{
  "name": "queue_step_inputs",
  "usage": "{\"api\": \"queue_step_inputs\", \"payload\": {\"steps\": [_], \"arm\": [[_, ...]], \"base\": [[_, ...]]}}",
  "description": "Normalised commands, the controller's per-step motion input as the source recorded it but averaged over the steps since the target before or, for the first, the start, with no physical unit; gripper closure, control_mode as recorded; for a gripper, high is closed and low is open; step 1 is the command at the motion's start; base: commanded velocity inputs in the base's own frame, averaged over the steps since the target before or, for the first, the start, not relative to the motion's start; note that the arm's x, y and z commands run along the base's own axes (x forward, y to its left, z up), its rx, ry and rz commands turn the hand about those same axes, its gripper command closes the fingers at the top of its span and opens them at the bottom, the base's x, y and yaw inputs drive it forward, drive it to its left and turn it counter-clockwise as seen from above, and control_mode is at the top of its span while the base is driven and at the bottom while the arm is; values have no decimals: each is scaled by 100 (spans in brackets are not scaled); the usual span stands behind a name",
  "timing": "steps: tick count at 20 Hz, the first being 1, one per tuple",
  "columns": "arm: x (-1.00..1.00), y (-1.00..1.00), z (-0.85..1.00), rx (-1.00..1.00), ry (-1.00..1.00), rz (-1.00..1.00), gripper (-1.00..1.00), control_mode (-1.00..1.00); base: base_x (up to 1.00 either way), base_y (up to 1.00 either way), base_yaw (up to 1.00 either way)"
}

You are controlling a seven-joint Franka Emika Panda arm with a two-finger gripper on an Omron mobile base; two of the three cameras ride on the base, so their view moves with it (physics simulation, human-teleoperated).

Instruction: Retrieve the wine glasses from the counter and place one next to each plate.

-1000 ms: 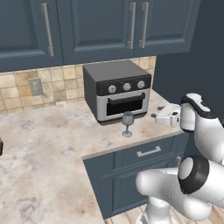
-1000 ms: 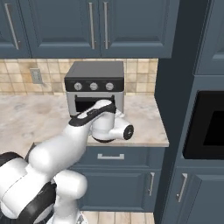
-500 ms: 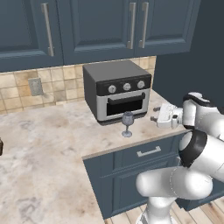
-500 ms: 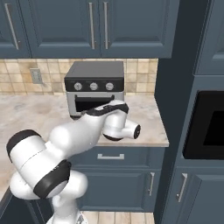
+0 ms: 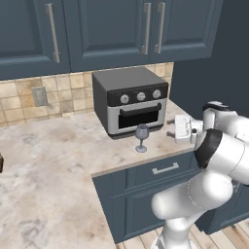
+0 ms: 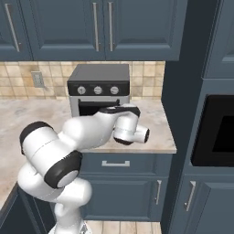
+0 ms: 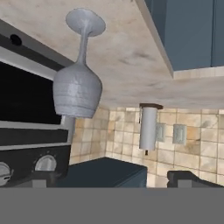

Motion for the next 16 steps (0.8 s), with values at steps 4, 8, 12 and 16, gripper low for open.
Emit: {"api": "queue_step_inputs", "payload": {"steps": [4,8,12,16], "arm": [[0,22,-16,-1,0,6,-100,-100],[0,7,-19,0,0,8,-100,-100],[-7,0,-13,0,0,9,-100,-100],[-5,0,-13,0,0,7,-100,-100]], "base": [[0,0,0],[0,0,0],[0,0,0],[0,0,0]]}}
